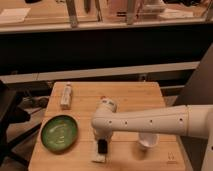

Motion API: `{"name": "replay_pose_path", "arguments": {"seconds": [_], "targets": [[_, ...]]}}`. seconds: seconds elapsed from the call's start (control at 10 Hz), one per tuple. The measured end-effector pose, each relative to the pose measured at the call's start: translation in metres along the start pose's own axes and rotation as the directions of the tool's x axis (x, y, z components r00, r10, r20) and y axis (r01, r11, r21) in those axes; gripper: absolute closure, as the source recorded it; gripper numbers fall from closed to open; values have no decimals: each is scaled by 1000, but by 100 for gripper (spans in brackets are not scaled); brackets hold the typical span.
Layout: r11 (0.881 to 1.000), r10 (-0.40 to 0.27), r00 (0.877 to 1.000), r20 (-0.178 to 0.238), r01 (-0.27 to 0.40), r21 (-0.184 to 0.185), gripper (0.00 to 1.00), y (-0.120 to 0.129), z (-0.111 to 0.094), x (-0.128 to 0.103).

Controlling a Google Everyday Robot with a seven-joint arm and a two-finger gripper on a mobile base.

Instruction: Place the eraser on the white sponge

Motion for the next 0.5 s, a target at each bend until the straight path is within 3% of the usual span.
{"name": "replay_pose_path", "arguments": {"seconds": [0.5], "targets": [[1000,-17,1000,4,17,9,50,0,2,-1]]}}
